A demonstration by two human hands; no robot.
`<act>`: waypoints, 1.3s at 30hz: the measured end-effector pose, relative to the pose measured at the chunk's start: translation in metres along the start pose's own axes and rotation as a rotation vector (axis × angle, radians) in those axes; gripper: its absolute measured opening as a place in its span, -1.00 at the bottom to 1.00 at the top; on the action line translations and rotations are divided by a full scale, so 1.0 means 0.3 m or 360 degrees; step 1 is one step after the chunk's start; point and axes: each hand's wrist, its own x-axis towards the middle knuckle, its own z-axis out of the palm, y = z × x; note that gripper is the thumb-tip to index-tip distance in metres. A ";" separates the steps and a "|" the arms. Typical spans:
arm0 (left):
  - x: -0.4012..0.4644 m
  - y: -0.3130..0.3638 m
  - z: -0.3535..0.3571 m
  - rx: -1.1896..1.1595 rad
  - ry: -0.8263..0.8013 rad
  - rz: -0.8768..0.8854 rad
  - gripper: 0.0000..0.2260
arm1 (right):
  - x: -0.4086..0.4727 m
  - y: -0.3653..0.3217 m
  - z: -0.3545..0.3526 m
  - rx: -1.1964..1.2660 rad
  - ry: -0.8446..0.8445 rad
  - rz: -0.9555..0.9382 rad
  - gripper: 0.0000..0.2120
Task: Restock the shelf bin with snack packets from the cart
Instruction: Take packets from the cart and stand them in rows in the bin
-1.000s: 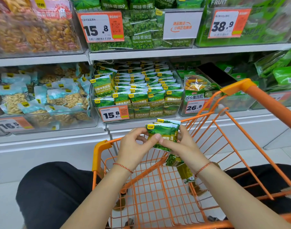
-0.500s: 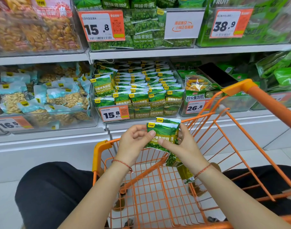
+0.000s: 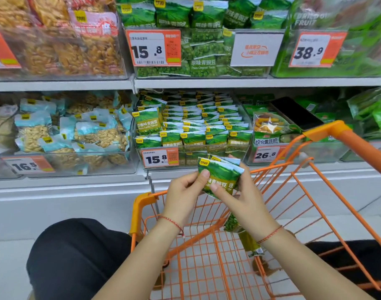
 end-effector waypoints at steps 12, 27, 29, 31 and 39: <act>0.279 0.148 -0.182 0.0373 0.0243 0.0001 -0.43 | 0.431 -0.121 0.054 -0.0433 -0.0288 0.0047 -0.61; 0.686 0.154 -0.305 0.2973 0.0218 0.0711 -0.40 | 0.948 0.003 0.121 -0.0253 -0.0092 0.0250 -0.53; 0.686 0.145 -0.313 0.2947 0.0315 0.0695 -0.42 | 0.975 0.014 0.139 -0.0123 -0.0057 0.0241 -0.07; 0.688 0.132 -0.316 0.2884 0.0352 0.0676 -0.46 | 0.990 0.013 0.147 -0.0042 -0.0047 0.0221 0.10; 0.539 0.076 -0.342 0.1913 0.0566 0.1587 -0.80 | 1.082 0.018 0.221 -0.0311 -0.0176 0.0076 -0.14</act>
